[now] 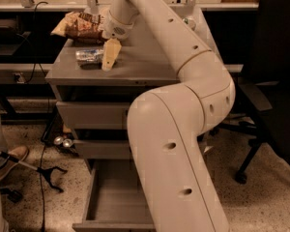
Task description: Place redbull can into bottom drawer
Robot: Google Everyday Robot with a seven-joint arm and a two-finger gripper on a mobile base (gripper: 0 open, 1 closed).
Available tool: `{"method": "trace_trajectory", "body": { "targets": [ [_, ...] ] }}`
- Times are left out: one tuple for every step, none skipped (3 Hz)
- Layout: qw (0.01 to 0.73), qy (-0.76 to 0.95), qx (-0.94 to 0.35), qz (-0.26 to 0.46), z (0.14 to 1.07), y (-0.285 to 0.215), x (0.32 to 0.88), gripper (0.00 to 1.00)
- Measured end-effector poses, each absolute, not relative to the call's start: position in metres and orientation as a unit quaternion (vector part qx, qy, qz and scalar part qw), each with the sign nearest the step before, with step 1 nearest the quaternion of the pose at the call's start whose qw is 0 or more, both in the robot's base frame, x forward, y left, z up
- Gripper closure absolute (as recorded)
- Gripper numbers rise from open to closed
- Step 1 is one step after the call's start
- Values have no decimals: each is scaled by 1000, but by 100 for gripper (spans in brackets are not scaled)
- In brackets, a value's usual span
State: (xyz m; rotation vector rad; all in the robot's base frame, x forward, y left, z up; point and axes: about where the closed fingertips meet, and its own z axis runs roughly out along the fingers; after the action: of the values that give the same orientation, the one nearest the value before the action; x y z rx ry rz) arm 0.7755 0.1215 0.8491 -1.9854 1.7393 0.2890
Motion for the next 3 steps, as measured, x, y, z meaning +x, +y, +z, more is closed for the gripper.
{"method": "trace_trajectory", "body": {
  "targets": [
    [240,637,-724,114,845,124,776,37],
    [242,639,-719,125,842,123,777,62],
    [244,646,-712,127,846,115,775,83]
  ]
}}
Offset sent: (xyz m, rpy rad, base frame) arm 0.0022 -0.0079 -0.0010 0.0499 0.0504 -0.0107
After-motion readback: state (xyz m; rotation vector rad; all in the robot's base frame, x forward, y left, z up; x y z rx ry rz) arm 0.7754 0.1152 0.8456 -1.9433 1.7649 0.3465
